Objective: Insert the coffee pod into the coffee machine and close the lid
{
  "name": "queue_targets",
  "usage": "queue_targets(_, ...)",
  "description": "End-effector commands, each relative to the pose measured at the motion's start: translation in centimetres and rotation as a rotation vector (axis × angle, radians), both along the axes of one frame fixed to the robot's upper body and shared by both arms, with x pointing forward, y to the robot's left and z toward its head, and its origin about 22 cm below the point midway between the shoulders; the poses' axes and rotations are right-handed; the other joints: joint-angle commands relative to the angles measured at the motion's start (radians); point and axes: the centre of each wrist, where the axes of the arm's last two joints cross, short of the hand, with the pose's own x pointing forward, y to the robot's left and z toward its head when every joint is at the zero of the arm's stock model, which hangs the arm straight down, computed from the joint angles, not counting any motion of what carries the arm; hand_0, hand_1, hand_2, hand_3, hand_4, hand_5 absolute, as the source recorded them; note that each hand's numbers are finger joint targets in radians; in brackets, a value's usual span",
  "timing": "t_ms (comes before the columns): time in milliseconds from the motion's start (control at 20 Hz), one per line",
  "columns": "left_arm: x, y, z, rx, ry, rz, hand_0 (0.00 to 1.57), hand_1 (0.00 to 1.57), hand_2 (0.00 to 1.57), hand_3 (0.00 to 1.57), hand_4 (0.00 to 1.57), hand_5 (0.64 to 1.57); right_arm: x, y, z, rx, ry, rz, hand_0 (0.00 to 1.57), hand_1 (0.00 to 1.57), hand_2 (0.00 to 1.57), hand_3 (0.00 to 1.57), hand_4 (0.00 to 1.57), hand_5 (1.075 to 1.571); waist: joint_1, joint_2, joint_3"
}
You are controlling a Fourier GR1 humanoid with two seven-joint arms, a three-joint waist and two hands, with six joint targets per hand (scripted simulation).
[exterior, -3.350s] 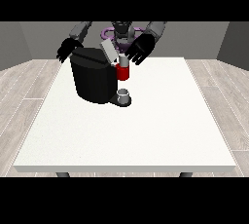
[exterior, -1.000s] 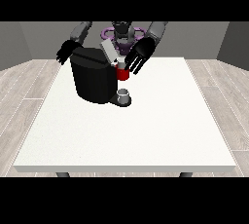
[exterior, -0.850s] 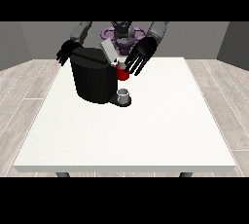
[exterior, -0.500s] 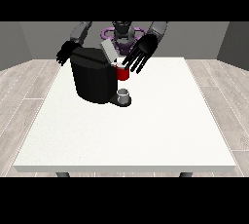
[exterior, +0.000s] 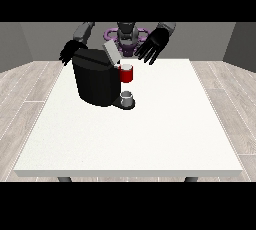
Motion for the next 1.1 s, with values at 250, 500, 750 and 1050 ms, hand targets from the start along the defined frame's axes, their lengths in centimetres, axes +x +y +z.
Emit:
queue_targets(250,-1.5,-0.1,-7.3,-0.521,0.120,0.010,0.00,0.00,0.00,0.00,0.25,1.571,-2.7,-2.6,-2.8,0.017,0.105,-0.086,0.00,0.00,0.00,0.00,0.42,1.571,0.104,-0.172,-0.0014)
queue_targets(500,-4.7,0.2,-15.1,-0.723,0.265,0.030,0.00,0.00,0.00,0.00,0.00,1.571,-5.9,-5.3,-5.0,0.005,0.149,-0.120,0.00,0.00,0.00,0.00,0.49,1.571,0.174,-0.303,-0.0006)
queue_targets(750,-7.7,2.8,-19.5,-0.856,0.311,0.147,0.00,0.00,0.00,0.00,0.14,1.571,-4.5,-4.6,-1.5,-0.079,0.127,0.017,0.00,0.00,0.00,0.00,0.39,1.571,0.167,-0.352,-0.0017)
queue_targets(1050,-9.7,0.8,-22.2,-0.915,0.398,0.148,0.00,0.00,0.00,0.00,0.00,1.571,-2.5,-3.5,2.5,-0.102,0.084,0.107,0.00,0.00,0.00,0.00,0.00,1.571,0.227,-0.428,-0.0007)
